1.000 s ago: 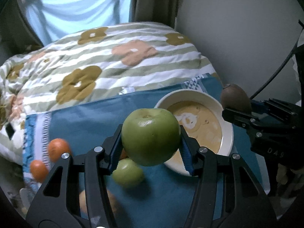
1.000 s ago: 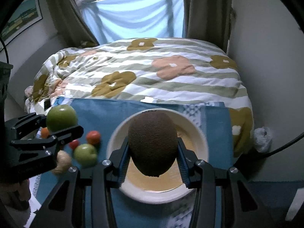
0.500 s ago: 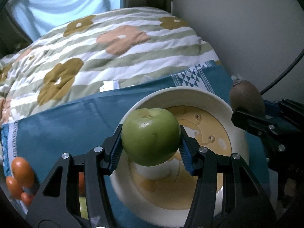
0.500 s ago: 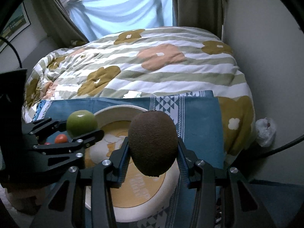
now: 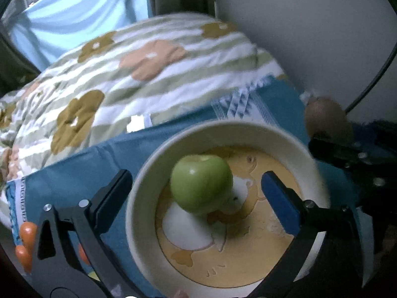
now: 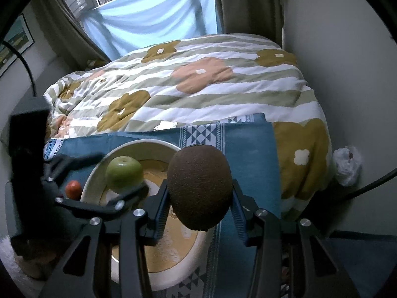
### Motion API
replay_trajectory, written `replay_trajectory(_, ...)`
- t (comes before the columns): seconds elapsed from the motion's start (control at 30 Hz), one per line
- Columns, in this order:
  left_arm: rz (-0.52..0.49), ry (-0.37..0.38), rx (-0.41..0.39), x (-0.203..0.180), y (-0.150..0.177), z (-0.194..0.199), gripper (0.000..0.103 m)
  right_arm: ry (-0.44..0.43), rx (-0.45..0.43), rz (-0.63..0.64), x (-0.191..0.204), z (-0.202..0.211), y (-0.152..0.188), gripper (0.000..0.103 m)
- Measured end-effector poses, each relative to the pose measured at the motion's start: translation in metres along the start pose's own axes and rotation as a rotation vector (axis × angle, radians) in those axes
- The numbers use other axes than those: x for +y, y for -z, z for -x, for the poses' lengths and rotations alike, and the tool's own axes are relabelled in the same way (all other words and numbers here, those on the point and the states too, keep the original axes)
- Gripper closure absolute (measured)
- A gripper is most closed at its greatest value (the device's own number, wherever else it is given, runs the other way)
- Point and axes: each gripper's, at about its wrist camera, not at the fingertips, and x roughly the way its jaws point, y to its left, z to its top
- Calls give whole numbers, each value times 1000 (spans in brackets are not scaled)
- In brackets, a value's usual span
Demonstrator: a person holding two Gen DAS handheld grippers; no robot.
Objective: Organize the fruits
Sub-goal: 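Lower the kiwi into the white bowl and open the right tool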
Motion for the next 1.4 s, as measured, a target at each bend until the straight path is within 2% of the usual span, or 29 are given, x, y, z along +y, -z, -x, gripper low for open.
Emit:
replay_trajectory(0.3, 19, -38, -8, 17, 6, 28, 0, 5, -1, 25, -2, 6, 3, 61)
replay_trajectory(0.67, 128, -68, -26, 47, 34, 60, 0, -26, 73, 166, 27, -11, 10, 61)
replay_trajectory(0.83, 154, -103, -28, 60, 45, 69, 0, -25, 66, 240, 40, -28, 12, 61)
replay_trajectory(1.07, 211, -106, -18, 74, 59, 70, 0, -24, 55, 344, 48, -44, 14, 61)
replay_trajectory(1.27, 217, -119, -16, 75, 67, 74, 0, -29, 63, 358, 51, -55, 16, 61)
replay_trajectory(1.4, 218, -129, -12, 75, 72, 78, 0, -7, 16, 361, 53, -51, 18, 57)
